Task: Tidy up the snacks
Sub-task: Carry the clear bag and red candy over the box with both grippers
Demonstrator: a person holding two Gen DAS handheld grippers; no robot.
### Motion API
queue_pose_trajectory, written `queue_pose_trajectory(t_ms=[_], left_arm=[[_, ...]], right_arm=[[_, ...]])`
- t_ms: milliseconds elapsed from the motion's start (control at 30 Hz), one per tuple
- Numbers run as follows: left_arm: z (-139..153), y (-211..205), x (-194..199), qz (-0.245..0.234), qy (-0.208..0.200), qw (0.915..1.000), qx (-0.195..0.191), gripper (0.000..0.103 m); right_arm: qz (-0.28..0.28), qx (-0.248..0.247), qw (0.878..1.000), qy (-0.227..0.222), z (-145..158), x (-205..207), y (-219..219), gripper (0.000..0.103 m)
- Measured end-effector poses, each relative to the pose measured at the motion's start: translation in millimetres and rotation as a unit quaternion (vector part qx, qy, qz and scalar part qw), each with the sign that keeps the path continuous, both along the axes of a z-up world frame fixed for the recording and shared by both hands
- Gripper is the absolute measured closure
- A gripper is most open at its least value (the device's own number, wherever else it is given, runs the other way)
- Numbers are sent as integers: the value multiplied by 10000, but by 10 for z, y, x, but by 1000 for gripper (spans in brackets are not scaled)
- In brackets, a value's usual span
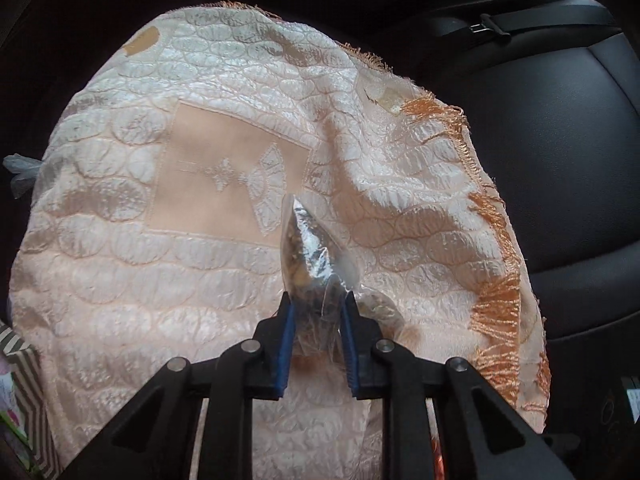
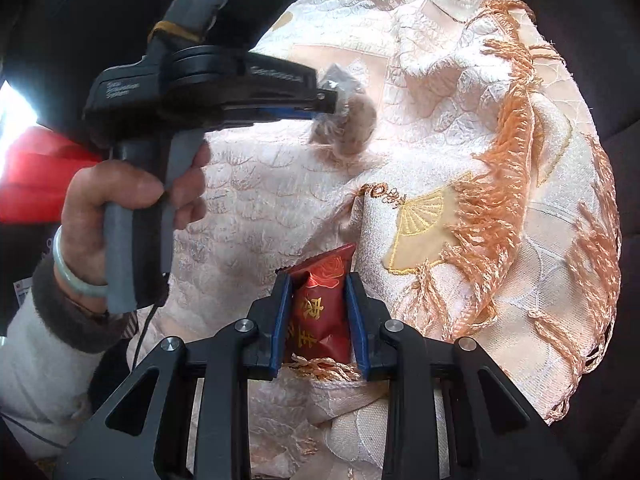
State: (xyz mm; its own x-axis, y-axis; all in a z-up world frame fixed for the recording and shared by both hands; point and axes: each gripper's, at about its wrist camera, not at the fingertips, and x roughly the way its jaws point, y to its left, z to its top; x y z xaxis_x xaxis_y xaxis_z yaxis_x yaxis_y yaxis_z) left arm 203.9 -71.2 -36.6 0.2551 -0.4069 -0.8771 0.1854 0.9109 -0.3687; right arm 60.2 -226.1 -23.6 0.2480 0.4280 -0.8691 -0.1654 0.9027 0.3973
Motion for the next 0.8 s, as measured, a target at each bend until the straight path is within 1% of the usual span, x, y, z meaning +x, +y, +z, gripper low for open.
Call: queue_pose_trajectory(t_ms=[133,233,300,400,500,667,733,800], left_arm=[[171,283,-207,120,-299,9990,305,80],[305,510,-371,192,-512,9975,457,80],[388,612,-495,258,-713,9944,729,80],[471,746,-661,285,-842,9924,849,80],[522,789,-832,272,-1042,9882,1086,80],[556,908,-1091,324,-1166,9842,1292,80],[558,975,-1192,325,-1155,9841,1309,80],[564,1025,-1278,328,-1158,9837,1336,80]], right_arm=[[-28,-178,9998,-119,110,-45,49,77],[-4,-254,9995,-190,166,-84,135,77],[5,-244,9994,-255,201,-117,203,77],[-23,-219,9992,-336,246,-172,309,77],[19,-155,9988,-457,296,-232,427,77],[14,-38,9977,-677,409,-341,621,77],[-3,13,9975,-710,425,-366,703,77],[43,-48,9972,-742,446,-396,779,77]])
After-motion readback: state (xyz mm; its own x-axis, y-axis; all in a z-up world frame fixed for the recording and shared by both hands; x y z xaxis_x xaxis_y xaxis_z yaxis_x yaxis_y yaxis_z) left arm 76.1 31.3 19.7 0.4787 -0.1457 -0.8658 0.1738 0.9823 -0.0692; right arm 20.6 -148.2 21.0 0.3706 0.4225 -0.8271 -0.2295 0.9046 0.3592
